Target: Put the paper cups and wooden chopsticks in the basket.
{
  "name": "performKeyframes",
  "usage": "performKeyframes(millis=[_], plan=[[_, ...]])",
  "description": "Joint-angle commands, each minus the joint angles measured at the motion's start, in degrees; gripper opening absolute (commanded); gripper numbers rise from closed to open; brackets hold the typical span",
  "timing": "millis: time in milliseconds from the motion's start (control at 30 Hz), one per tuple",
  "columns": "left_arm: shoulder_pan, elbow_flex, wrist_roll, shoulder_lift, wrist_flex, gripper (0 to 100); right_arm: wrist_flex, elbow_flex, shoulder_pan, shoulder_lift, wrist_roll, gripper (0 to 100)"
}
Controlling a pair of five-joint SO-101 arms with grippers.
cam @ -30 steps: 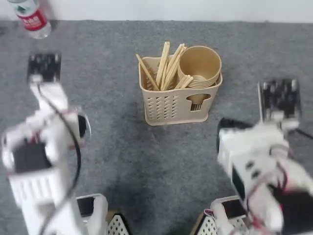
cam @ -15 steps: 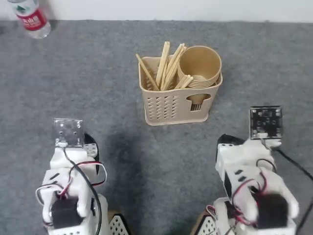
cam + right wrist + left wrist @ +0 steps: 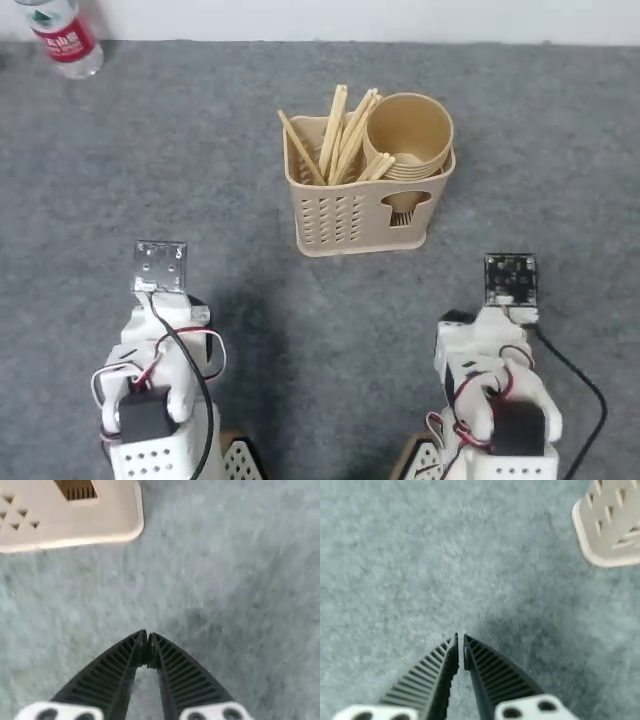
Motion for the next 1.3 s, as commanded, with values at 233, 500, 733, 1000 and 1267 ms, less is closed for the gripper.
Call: performKeyframes(millis=[233,500,733,1000,1267], plan=[[0.44,8.4,-0.35,-0.79,-1.14,1,-4.26,5.71,6.46,0.04,0.7,0.8],[0.44,8.4,-0.26,-1.58,-0.7,1,-7.78,15.74,4.53,-0.57,0.7,0.8],[0.44,8.4,-0.26,-1.58,-0.7,1,-7.69,15.74,4.44,-0.57,0.88,0.8],[5.54,8.31,3.08,-1.76,-0.7,1,-7.69,15.74,-0.22,-0.75,0.97,0.8],[14.42,8.31,16.26,-1.67,-0.62,1,-7.69,15.65,-6.55,-0.66,1.05,0.8]])
